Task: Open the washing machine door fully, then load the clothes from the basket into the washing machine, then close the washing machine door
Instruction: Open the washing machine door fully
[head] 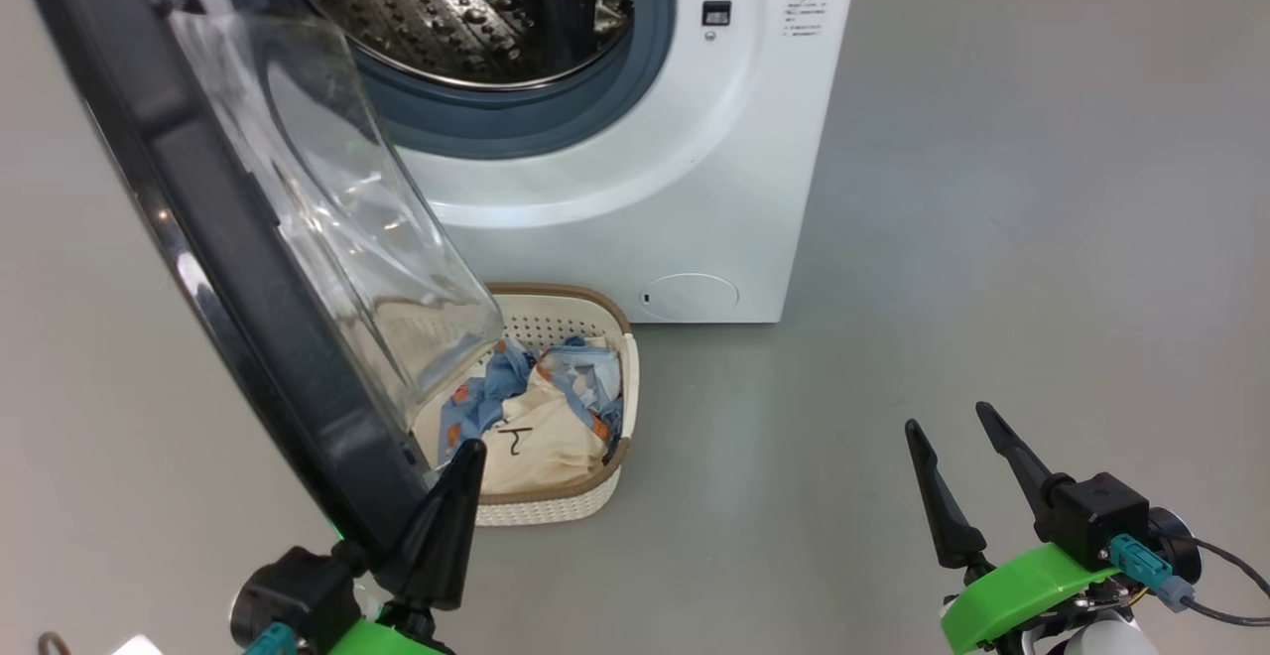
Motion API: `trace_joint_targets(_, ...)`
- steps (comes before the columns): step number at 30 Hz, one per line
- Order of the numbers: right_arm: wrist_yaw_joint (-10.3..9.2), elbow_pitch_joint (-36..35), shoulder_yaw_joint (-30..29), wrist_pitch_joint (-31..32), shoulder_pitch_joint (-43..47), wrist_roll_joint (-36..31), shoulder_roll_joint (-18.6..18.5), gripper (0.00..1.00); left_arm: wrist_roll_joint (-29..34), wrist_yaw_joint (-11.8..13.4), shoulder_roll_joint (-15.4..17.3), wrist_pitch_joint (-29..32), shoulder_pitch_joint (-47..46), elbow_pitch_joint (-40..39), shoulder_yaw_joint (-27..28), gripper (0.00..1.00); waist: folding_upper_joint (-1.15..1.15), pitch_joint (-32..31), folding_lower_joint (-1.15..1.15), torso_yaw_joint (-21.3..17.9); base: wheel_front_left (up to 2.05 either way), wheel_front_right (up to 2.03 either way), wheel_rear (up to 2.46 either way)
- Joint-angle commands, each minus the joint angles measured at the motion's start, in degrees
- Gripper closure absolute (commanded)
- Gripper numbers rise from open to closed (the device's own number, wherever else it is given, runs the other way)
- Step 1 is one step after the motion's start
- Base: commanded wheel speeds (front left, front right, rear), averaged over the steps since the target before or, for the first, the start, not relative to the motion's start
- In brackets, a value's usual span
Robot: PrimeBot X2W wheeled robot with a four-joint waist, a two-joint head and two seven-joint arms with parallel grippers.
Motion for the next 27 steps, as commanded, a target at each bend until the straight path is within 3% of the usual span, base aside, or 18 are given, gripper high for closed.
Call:
trace_joint_targets(1,0.16,-1.3,1.1,-0.7,-0.2,0.1,0.0,0.00,1.0,1.4,1.7,-0.2,-0.8,-2.1,3.8,1.00,0.00,0.0,0.00,0.8,0.00,0.00,0.00)
trace_joint_targets(16,0.16,-1.6,1.2,-0.7,0.5,0.2,0.2,0.00,1.4,2.8,1.7,-0.2,3.5,-3.1,6.1,1.00,0.00,-0.3,0.00,5.8,0.00,0.00,0.00)
trace_joint_targets(27,0.16,-1.4,1.5,-0.7,0.8,0.2,0.3,0.00,-0.8,5.2,1.7,-0.2,5.9,-2.8,13.4,1.00,0.00,-0.2,0.00,8.2,0.00,0.00,0.00)
